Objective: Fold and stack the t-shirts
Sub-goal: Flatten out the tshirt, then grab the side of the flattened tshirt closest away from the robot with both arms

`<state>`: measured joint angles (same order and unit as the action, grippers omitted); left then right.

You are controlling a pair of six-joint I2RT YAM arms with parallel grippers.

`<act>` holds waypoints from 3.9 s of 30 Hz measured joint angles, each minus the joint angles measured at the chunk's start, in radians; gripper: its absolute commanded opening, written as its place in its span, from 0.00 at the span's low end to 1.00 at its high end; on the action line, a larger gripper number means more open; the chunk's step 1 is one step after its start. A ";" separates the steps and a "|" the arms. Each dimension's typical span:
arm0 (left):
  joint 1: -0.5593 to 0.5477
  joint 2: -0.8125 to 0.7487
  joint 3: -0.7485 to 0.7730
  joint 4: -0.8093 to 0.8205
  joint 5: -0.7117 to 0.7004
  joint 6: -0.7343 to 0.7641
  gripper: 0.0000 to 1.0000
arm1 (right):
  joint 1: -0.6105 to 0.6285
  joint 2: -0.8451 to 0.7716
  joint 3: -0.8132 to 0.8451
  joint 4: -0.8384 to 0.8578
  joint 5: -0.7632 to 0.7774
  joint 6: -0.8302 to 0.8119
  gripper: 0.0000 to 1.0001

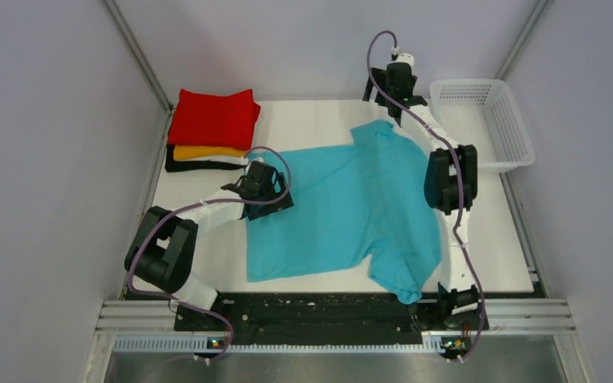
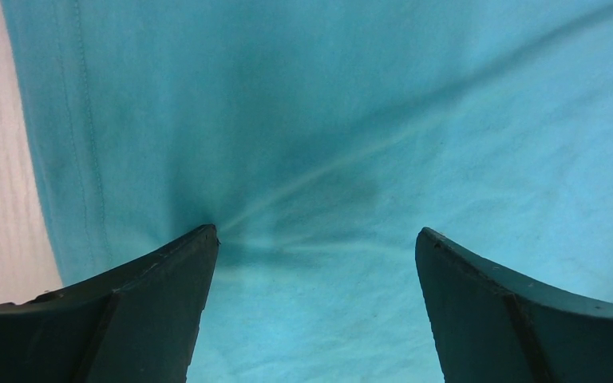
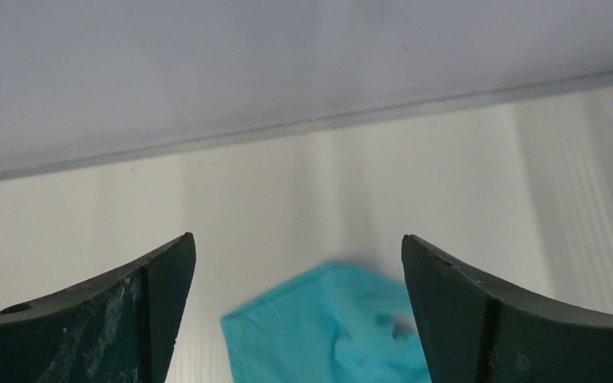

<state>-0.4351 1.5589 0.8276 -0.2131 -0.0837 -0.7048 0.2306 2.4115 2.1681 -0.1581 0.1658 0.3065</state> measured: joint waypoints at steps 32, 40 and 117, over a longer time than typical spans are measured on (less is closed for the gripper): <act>0.028 0.510 0.676 -0.244 -0.087 0.084 0.99 | -0.050 -0.846 -1.363 -0.018 -0.029 0.151 0.99; 0.077 0.785 1.122 -0.332 -0.024 0.129 0.99 | -0.094 -0.748 -1.280 0.039 0.003 0.169 0.99; 0.130 -0.452 -0.325 -0.357 -0.218 -0.266 0.00 | 0.713 -1.433 -1.657 -0.745 0.024 0.668 0.68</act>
<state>-0.3054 1.1072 0.5026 -0.5701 -0.3016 -0.9710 0.9440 0.9783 0.5110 -0.9035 0.1898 0.9749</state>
